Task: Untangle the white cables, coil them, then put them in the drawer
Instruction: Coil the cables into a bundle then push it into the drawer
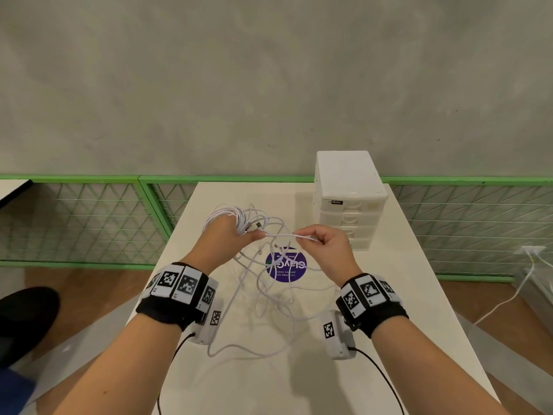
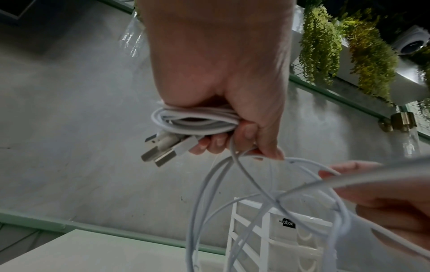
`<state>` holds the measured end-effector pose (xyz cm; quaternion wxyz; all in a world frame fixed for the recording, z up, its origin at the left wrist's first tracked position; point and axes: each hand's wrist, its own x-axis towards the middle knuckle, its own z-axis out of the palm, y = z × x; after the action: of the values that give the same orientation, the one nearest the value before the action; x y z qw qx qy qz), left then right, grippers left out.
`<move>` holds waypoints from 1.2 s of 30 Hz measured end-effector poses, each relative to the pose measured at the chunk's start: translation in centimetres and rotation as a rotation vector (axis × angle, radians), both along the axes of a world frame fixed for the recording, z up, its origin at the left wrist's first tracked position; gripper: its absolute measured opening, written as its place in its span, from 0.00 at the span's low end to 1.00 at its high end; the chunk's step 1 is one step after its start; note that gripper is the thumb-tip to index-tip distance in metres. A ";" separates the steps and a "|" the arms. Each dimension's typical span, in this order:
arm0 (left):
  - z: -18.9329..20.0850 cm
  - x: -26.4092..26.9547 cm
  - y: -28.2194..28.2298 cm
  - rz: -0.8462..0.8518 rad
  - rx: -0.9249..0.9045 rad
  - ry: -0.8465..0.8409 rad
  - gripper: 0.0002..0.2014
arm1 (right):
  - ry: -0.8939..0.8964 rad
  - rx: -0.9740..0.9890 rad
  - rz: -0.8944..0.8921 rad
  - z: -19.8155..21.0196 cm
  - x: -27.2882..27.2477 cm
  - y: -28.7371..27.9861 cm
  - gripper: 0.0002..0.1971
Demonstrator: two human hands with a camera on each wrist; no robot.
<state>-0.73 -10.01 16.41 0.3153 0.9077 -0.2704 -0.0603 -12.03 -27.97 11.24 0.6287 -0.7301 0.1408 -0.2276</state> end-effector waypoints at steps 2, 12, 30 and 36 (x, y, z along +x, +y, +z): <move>0.0 -0.1 0.0 -0.002 -0.036 0.025 0.31 | 0.052 -0.138 0.005 -0.6 0.0 -0.3 0.05; 0.1 1.8 2.1 0.156 -0.238 0.183 0.27 | 0.533 -0.396 0.060 -4.8 -1.3 -3.2 0.14; -1.1 1.0 0.4 0.178 -0.236 0.175 0.21 | 0.210 -0.335 0.059 -0.8 1.1 -0.7 0.13; -0.8 0.8 0.1 0.130 -0.240 0.253 0.17 | 0.157 -0.284 -0.089 -0.3 0.9 -0.5 0.06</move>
<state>0.06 -9.91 15.60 0.4560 0.8643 -0.1746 -0.1209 -11.16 -28.47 10.89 0.4957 -0.8202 0.1881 -0.2149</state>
